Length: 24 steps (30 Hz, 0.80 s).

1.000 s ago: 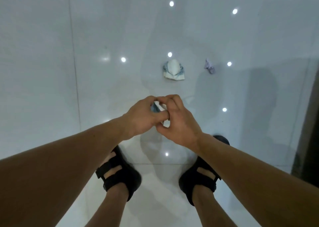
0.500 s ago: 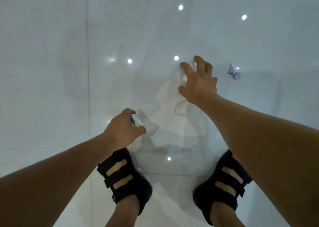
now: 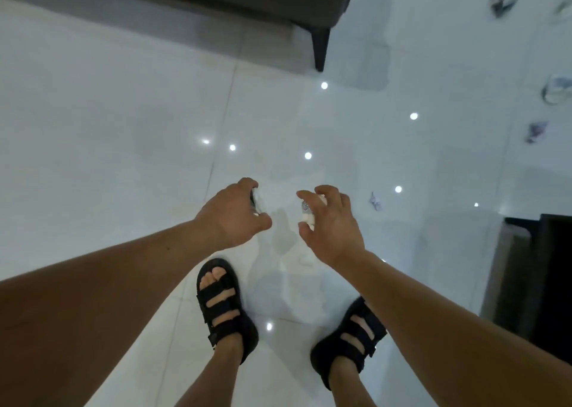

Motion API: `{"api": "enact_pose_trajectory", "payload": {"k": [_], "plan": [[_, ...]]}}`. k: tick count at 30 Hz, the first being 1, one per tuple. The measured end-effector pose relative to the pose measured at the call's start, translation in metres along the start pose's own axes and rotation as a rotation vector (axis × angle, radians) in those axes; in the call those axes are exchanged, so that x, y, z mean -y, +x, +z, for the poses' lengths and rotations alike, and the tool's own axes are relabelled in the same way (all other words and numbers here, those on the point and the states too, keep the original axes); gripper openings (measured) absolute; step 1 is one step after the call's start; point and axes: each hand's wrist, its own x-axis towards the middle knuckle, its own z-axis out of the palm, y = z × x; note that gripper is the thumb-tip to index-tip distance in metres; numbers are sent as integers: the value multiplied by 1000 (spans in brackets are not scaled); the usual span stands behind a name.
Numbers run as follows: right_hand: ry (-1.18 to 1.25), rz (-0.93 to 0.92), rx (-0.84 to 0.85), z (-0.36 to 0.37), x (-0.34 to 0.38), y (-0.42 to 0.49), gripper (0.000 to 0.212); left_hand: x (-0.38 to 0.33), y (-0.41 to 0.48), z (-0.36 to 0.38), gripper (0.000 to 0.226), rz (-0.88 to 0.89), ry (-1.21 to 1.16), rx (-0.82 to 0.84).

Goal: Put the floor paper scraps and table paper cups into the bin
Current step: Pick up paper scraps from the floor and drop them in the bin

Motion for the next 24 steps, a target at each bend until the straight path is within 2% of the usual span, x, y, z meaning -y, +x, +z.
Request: {"api": "enact_pose_trajectory", "payload": {"k": [3,8,14,18,24], "plan": [[-16,-88,-2,-66,50,-21,54,-24,-55,-48,60,23,-43,-24],[-19,-167,42,-165,135,-80,55,-40,-175,-115,72,-39,-139,-41],[-80,-324,131,-246,217,-156,56,-55,-309,-172,72,-111,-274,-214],[-151,-485,172,-281,263,-201,57,-62,-391,-187,73,-170,-348,-348],[-353,-707,253,-308,328,-268,57,-54,-523,-162,73,-288,-444,-508]]}}
